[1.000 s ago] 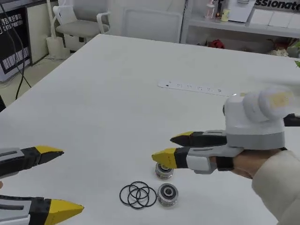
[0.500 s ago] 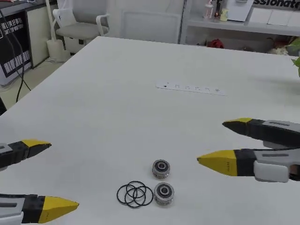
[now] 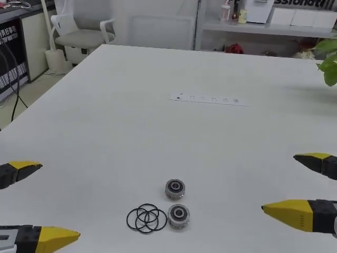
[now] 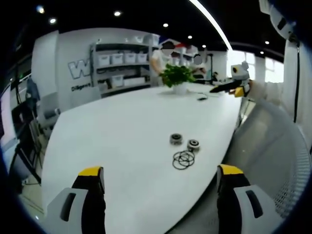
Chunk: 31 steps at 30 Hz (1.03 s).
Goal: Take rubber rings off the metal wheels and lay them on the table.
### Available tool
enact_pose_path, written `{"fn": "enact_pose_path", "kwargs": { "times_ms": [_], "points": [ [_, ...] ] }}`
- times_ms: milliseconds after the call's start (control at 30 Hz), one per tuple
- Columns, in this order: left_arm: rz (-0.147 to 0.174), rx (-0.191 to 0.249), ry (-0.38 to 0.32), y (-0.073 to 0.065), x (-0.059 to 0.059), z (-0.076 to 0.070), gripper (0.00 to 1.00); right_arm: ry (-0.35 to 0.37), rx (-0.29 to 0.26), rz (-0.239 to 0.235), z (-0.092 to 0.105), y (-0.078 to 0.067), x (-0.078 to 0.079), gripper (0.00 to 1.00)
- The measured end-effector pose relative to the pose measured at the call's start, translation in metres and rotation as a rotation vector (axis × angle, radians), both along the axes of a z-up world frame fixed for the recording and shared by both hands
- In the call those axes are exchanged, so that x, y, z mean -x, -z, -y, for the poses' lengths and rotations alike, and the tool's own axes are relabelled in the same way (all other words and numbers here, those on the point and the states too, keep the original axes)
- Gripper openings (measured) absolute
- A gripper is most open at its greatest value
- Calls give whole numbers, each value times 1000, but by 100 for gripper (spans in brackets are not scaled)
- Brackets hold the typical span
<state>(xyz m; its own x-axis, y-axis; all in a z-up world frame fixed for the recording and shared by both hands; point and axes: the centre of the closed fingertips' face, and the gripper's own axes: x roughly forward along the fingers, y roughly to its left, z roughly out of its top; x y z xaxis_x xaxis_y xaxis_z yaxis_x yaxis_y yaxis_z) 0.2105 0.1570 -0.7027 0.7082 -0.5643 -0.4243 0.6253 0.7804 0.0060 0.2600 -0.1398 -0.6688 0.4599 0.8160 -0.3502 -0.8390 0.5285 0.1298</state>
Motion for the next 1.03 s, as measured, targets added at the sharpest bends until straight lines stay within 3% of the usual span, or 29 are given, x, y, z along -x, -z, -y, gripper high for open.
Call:
{"fn": "enact_pose_path", "kwargs": {
  "times_ms": [133, 233, 533, 1033],
  "points": [
    [-16, 7, -6, 4, 2, 0, 98, 33, -8, -33, 8, 16, 9, 95],
    [-12, 6, -10, 4, 1, 0, 99, 52, -6, -57, 12, 27, 14, 96],
    [-46, -5, -13, 20, 2, -2, 100, 57, 81, -144, 13, 66, 25, 96],
    [-80, -5, -38, 29, 3, -5, 100, 28, 147, -196, 14, 88, 33, 99]
  ]
}}
